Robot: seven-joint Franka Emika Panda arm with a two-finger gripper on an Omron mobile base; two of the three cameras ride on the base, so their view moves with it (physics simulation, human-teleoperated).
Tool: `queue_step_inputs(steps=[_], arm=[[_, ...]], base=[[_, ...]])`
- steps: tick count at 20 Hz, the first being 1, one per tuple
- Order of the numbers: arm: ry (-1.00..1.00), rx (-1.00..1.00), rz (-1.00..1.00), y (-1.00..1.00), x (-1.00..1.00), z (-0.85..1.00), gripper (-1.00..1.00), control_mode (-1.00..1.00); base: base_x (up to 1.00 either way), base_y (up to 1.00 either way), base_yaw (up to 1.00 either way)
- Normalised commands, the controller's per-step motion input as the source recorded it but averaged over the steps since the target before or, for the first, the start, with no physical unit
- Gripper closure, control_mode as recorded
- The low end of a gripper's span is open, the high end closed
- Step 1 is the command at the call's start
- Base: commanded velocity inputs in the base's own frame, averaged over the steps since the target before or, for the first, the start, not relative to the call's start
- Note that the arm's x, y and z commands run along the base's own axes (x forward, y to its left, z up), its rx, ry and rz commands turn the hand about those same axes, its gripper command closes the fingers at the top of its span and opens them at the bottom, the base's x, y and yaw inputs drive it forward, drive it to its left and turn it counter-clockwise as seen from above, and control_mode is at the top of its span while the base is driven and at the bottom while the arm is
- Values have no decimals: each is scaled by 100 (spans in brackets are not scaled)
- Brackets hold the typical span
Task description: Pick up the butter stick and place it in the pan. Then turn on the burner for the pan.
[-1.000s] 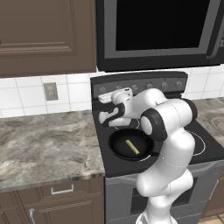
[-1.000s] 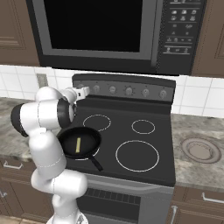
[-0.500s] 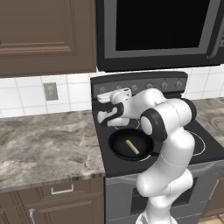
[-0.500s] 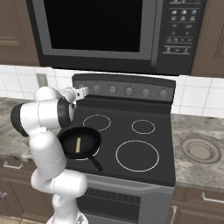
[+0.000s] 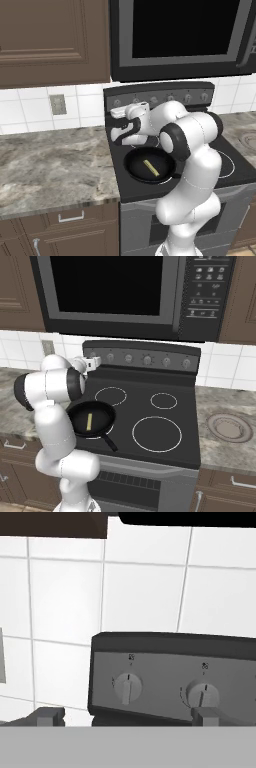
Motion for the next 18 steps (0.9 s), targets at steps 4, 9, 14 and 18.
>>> queue_step_inputs(steps=[4, 9, 14, 18], arm=[[0, 0, 0, 0, 3, -24, -100, -100], [-1, 0, 0, 0, 15, -10, -100, -100], [-3, 0, -1, 0, 25, -4, -100, -100], [-3, 0, -2, 0, 25, -7, -100, -100]], base=[[0, 0, 0], [0, 0, 0], [0, 0, 0], [0, 0, 0]])
